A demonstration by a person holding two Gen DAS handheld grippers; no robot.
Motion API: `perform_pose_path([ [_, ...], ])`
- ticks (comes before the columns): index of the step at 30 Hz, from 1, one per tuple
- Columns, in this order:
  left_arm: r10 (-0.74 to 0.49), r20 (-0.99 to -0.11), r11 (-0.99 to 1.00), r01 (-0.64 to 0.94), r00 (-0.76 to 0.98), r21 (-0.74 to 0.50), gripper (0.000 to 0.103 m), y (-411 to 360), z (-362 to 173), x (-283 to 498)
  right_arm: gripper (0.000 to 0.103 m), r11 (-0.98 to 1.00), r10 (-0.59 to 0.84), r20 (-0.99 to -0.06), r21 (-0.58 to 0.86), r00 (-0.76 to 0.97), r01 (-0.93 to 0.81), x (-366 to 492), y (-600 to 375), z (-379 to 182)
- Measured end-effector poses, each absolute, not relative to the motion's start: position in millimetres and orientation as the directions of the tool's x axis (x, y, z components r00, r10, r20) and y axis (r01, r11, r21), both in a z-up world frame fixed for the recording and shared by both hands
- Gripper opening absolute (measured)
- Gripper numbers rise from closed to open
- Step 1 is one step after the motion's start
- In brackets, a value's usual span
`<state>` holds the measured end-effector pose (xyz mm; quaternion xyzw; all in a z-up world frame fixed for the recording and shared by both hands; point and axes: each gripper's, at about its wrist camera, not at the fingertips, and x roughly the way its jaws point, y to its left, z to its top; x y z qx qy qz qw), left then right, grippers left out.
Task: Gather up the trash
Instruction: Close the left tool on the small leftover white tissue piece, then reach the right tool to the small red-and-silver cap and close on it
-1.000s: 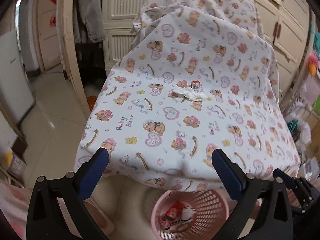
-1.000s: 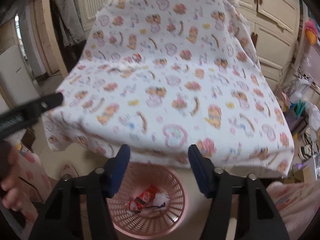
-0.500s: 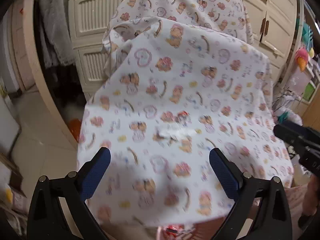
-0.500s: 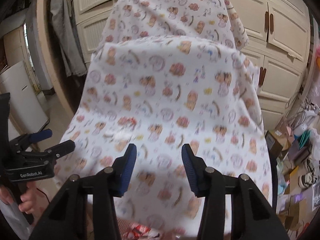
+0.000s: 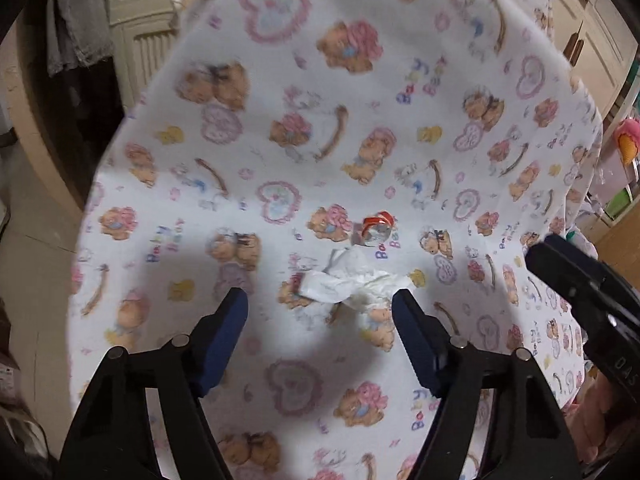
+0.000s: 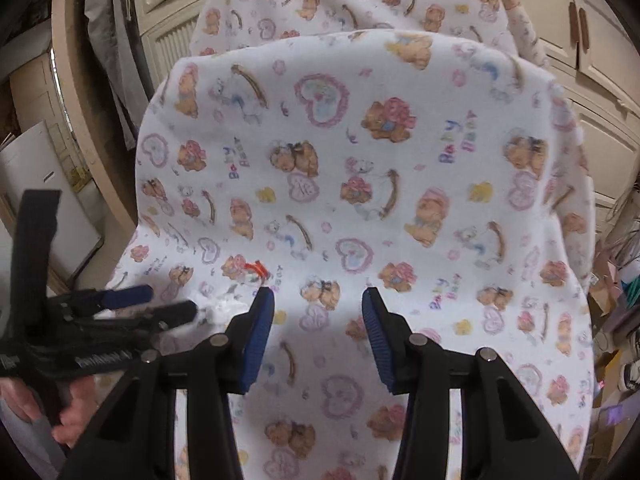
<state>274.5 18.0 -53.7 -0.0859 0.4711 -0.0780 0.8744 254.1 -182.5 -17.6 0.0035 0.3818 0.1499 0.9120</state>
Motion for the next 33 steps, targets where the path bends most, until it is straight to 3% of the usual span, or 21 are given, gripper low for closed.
perform_pose_path([
  [3,-0.198,-0.811,0.976,0.031,0.551,-0.217,0.068,13,-60,279,0.044,0.949,0.297,-0.692,0.136,0.659,-0.284,264,-177,-17],
  [6,-0.163,-0.823,0.983,0.014,0.545,-0.185,0.054,9,-70,286,0.044,0.947,0.300,-0.693,0.134,0.656,-0.292,269,-174,-19],
  [8,-0.144,-0.812,0.986,0.010,0.566,-0.167,0.052,6,-73,287,0.044,0.947,0.304,-0.700,0.148,0.646,-0.285,272,-174,-23],
  [9,-0.124,-0.814,0.989,0.004,0.568,-0.147,0.044,4,-73,287,0.044,0.948,0.304,-0.705,0.157,0.640,-0.278,274,-175,-26],
  [10,-0.128,-0.817,0.988,0.003,0.562,-0.153,0.026,3,-72,286,0.044,0.949,0.303,-0.709,0.162,0.637,-0.272,275,-176,-28],
  [12,-0.205,-0.819,0.974,0.033,0.536,-0.223,0.008,1,-71,285,0.044,0.952,0.294,-0.717,0.165,0.632,-0.257,279,-177,-33],
  [13,-0.202,-0.818,0.975,0.034,0.539,-0.219,0.004,-1,-68,283,0.044,0.953,0.294,-0.720,0.168,0.628,-0.254,281,-176,-36],
  [16,-0.146,-0.811,0.987,0.031,0.566,-0.156,0.002,-6,-58,272,0.044,0.953,0.293,-0.727,0.166,0.621,-0.255,285,-170,-43],
  [22,-0.163,-0.845,0.981,-0.004,0.510,-0.192,0.002,14,-54,259,0.044,0.946,0.314,-0.740,0.188,0.594,-0.265,294,-150,-60],
  [24,-0.118,-0.854,0.987,-0.036,0.507,-0.158,0.002,24,-57,256,0.052,0.943,0.322,-0.743,0.195,0.587,-0.269,297,-142,-65],
  [26,-0.099,-0.861,0.987,-0.058,0.499,-0.148,0.002,38,-60,257,0.083,0.946,0.316,-0.743,0.201,0.591,-0.253,300,-136,-68],
  [33,-0.084,-0.870,0.985,-0.092,0.486,-0.147,0.002,63,-63,248,0.085,0.972,0.235,-0.749,0.169,0.619,-0.165,310,-126,-79],
])
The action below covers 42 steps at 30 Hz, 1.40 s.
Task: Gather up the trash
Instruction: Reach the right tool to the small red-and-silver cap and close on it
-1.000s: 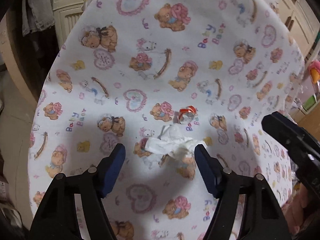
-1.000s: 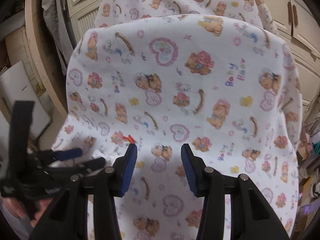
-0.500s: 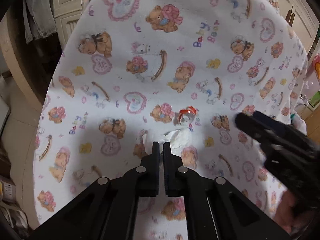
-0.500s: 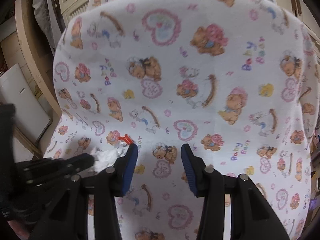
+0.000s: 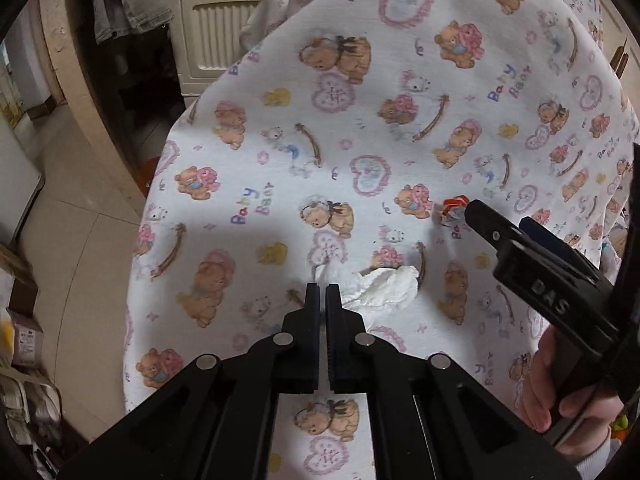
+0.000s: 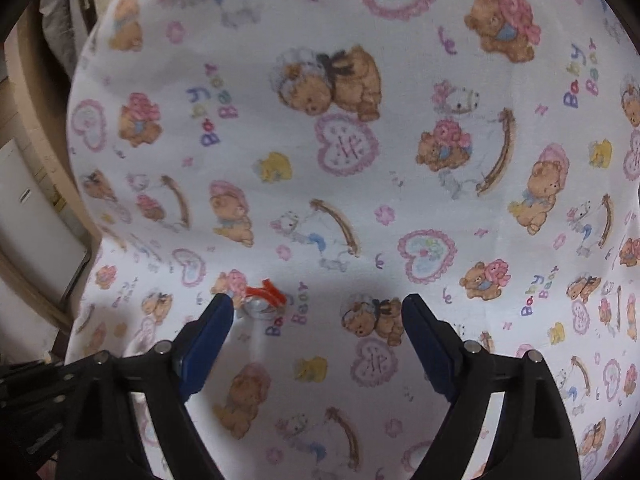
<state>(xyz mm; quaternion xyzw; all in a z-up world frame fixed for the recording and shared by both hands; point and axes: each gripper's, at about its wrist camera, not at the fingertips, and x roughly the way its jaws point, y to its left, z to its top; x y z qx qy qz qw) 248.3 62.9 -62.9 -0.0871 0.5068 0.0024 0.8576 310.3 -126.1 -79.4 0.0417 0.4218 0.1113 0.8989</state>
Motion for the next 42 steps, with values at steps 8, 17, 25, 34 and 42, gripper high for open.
perform_pose_path([
  [8,-0.060,-0.865,0.988,-0.092,0.499,-0.122,0.002,52,-55,245,0.059,0.971,0.231,-0.772,0.151,0.592,-0.183,322,-103,-94],
  [17,-0.109,-0.883,0.980,-0.097,0.457,-0.171,0.002,58,-66,255,0.008,0.968,0.245,-0.777,0.160,0.580,-0.195,320,-103,-95],
  [25,-0.103,-0.868,0.984,-0.077,0.487,-0.160,0.002,52,-54,254,0.006,0.961,0.269,-0.751,0.165,0.603,-0.223,306,-126,-75],
  [34,-0.105,-0.867,0.982,-0.086,0.487,-0.167,0.002,55,-53,251,0.006,0.956,0.277,-0.736,0.144,0.618,-0.257,273,-166,-53],
  [42,-0.107,-0.857,0.978,-0.104,0.504,-0.183,0.002,70,-42,252,0.006,0.890,0.451,-0.706,0.316,0.546,-0.328,254,-196,-32],
])
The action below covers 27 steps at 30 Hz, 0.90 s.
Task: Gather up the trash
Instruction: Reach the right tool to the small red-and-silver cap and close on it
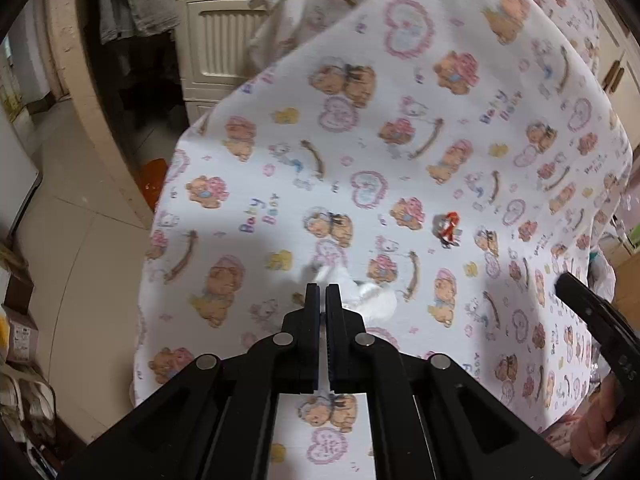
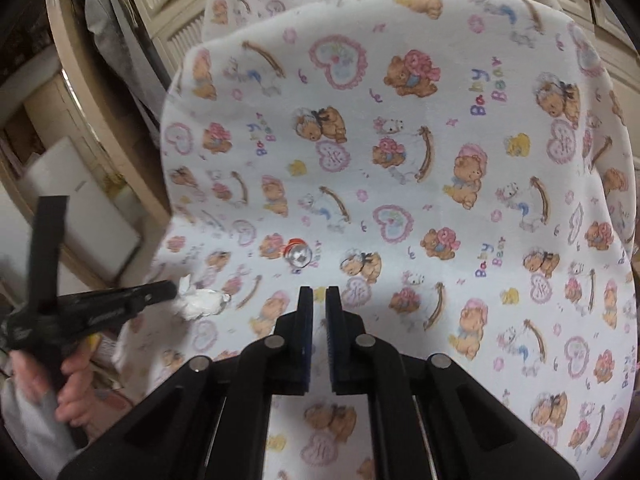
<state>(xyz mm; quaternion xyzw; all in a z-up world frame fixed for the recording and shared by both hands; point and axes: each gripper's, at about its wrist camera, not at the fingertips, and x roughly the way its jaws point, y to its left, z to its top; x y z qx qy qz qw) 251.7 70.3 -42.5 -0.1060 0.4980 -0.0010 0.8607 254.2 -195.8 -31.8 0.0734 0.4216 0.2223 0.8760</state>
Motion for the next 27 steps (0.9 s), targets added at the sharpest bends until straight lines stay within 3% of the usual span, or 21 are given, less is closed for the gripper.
perform_pose_path([
  [6,-0.076,-0.866,0.983,-0.107,0.494,-0.147,0.002,65,-51,246,0.006,0.849,0.527,-0.673,0.433,0.518,-0.302,257,-219,-33],
  [10,-0.067,-0.868,0.987,-0.097,0.493,-0.131,0.002,61,-51,244,0.008,0.869,0.495,-0.678,0.395,0.544,-0.297,252,-221,-28],
  [11,-0.067,-0.867,0.987,-0.096,0.494,-0.131,0.002,61,-50,244,0.023,0.874,0.486,-0.681,0.390,0.548,-0.290,253,-221,-28],
  [13,-0.065,-0.865,0.987,-0.097,0.497,-0.130,0.002,59,-51,244,0.043,0.887,0.460,-0.683,0.373,0.567,-0.271,256,-218,-30],
  [27,-0.056,-0.862,0.975,-0.159,0.503,-0.156,0.002,68,-45,258,0.044,0.910,0.414,-0.734,0.321,0.539,-0.261,312,-126,-75],
])
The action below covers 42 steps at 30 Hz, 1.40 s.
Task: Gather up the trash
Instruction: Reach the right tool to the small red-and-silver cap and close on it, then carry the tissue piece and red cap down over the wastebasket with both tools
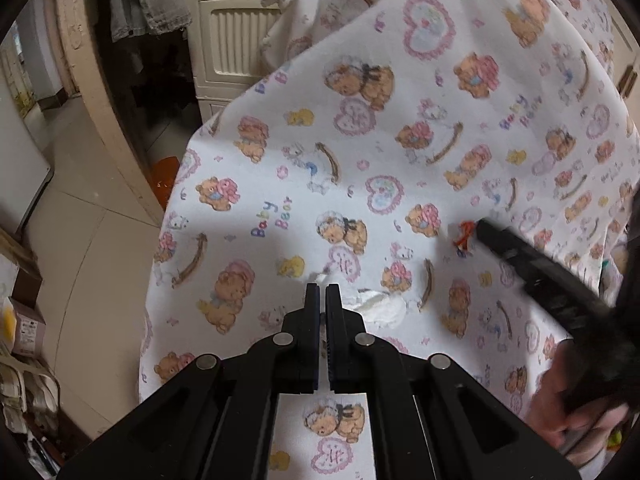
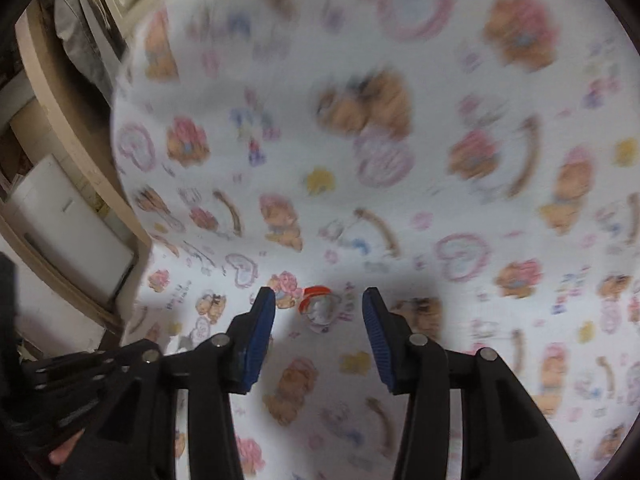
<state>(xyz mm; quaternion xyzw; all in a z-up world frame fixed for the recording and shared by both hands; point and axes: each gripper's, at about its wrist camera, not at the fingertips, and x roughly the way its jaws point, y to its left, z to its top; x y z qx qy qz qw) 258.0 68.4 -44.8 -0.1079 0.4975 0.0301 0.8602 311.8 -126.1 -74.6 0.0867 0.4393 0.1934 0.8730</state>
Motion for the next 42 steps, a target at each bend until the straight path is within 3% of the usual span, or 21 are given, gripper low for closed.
perform_pose_path([
  [4,-0.072,-0.863,0.963,-0.189,0.500,-0.190,0.002,76,-43,263,0.042,0.933,0.356,-0.764,0.255,0.539,-0.254,322,-108,-92],
  [6,-0.077,-0.862,0.961,-0.193,0.501,-0.198,0.002,78,-43,265,0.031,0.939,0.334,-0.773,0.224,0.539,-0.261,323,-103,-93],
  [7,-0.077,-0.863,0.961,-0.193,0.500,-0.198,0.002,79,-43,266,0.018,0.938,0.336,-0.772,0.222,0.540,-0.266,324,-102,-93],
  [10,-0.078,-0.866,0.962,-0.190,0.494,-0.195,0.002,79,-45,268,0.015,0.932,0.355,-0.765,0.246,0.537,-0.265,321,-105,-95],
  [17,-0.050,-0.851,0.986,-0.110,0.523,-0.125,0.002,58,-42,268,0.014,0.937,0.339,-0.763,0.222,0.551,-0.269,310,-119,-84],
  [21,-0.146,-0.858,0.978,-0.061,0.492,-0.201,0.002,47,-45,265,0.014,0.937,0.336,-0.750,0.205,0.570,-0.282,300,-131,-71],
  [33,-0.158,-0.850,0.981,-0.018,0.502,-0.193,0.002,31,-44,247,0.014,0.937,0.324,-0.716,0.156,0.619,-0.311,252,-164,-40],
  [42,-0.149,-0.816,0.987,0.042,0.559,-0.152,0.002,22,-27,169,0.014,0.951,0.290,-0.591,0.088,0.753,-0.297,177,-179,19],
])
